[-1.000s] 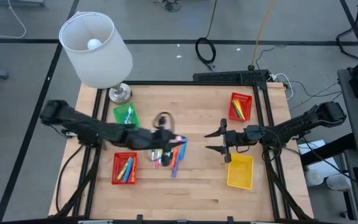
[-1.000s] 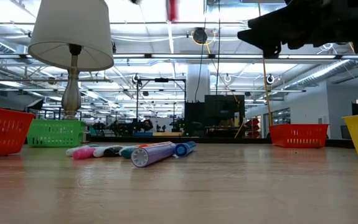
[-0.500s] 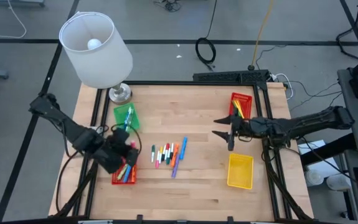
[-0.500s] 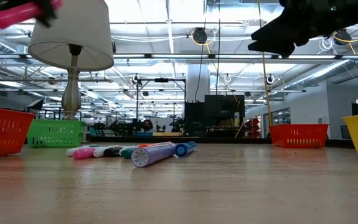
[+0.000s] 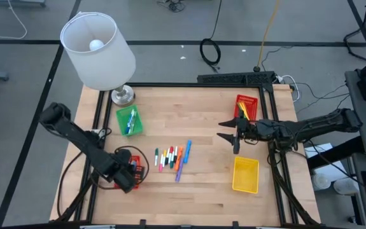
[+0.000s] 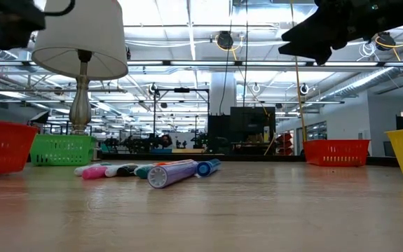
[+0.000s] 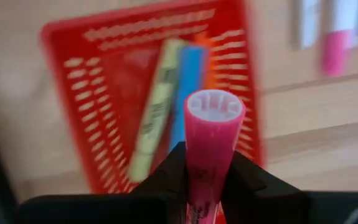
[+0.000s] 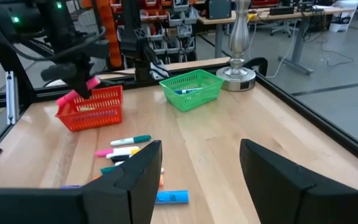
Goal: Pick & Place Markers
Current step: Put the pink highlighter pen into the bottom red basket, then put the blue highlighter pen into the bottom red basket
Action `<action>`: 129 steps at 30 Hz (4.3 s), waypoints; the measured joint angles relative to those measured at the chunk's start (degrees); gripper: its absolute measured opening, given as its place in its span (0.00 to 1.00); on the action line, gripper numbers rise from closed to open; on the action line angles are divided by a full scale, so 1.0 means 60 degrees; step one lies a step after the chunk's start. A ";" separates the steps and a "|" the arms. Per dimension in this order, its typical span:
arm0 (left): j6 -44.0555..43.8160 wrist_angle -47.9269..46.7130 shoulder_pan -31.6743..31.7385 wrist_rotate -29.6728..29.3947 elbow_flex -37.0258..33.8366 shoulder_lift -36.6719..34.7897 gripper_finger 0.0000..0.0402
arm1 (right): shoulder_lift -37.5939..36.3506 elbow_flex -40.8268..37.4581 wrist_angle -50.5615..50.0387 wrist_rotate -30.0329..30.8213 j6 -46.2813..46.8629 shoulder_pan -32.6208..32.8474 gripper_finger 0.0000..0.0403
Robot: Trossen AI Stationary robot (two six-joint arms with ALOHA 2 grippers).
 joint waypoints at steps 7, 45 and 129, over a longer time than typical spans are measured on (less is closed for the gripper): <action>0.0282 -0.0451 0.0010 0.0700 -0.0014 0.0184 0.34 | 0.0057 0.0000 -0.0035 -0.0010 0.0032 0.0000 0.50; 1.9270 0.9153 0.4277 -0.2362 -0.0001 -0.2372 0.51 | 0.8953 0.6032 -0.4439 -0.0532 -0.4288 0.0312 0.51; 2.1941 2.1064 0.6070 0.3003 -0.1355 0.2818 0.46 | 0.2682 -0.0131 0.4547 -0.1719 -0.3722 0.1137 0.10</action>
